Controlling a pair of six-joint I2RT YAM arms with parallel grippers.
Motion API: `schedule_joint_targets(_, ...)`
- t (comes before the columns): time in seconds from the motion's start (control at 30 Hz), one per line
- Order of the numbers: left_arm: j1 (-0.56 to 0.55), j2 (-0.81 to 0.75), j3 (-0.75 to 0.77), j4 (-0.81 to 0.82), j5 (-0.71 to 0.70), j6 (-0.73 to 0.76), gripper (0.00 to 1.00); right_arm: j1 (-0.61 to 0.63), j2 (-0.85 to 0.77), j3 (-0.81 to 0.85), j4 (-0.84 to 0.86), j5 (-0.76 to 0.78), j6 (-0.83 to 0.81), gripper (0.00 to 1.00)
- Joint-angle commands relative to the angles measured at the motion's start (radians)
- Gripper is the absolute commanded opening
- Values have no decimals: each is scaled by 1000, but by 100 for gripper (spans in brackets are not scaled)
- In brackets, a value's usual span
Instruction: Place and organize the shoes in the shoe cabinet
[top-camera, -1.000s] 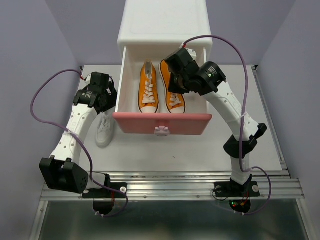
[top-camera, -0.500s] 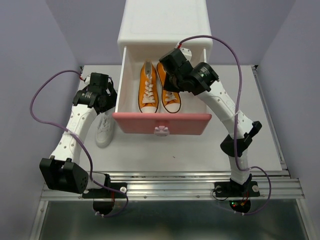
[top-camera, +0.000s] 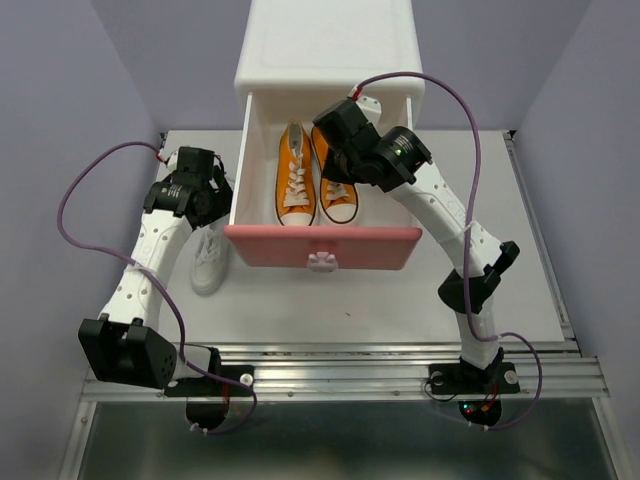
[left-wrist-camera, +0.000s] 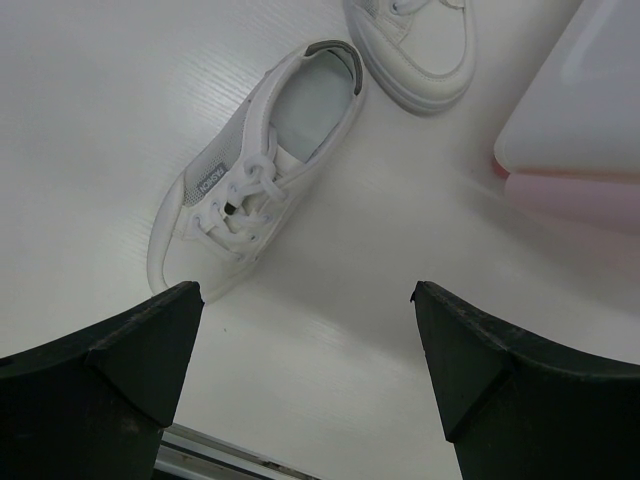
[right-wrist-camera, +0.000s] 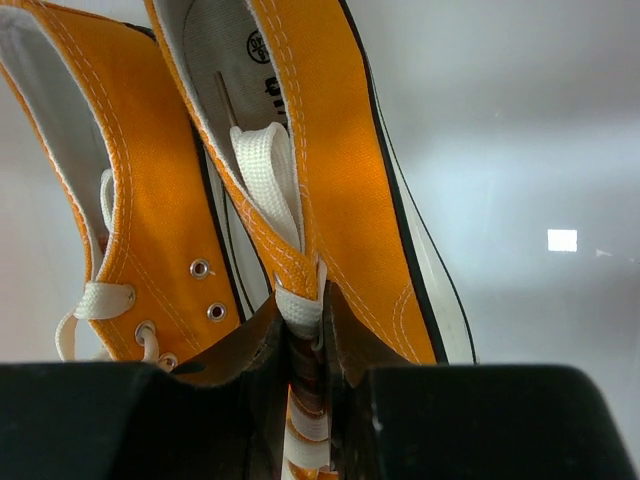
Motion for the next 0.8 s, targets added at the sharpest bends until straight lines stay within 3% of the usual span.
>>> schedule_joint_targets(0.0, 6, -39, -10, -6, -25, 10, 99, 10, 26, 34, 178, -2, 107, 1)
schedule_joint_targets(0.57, 8, -38, -15, -15, -25, 0, 99, 10, 32, 25, 187, -77, 253, 1)
schedule_joint_targets(0.6, 8, -39, -13, -16, -25, 2, 99, 10, 30, 20, 187, -74, 252, 1)
schedule_joint_targets(0.67, 8, -41, -17, -18, -26, 4, 99, 10, 15, 2, 204, -74, 244, 15)
schedule_joint_targets(0.77, 8, -47, -20, -18, -26, 2, 99, 10, 6, -26, 209, -82, 244, 15)
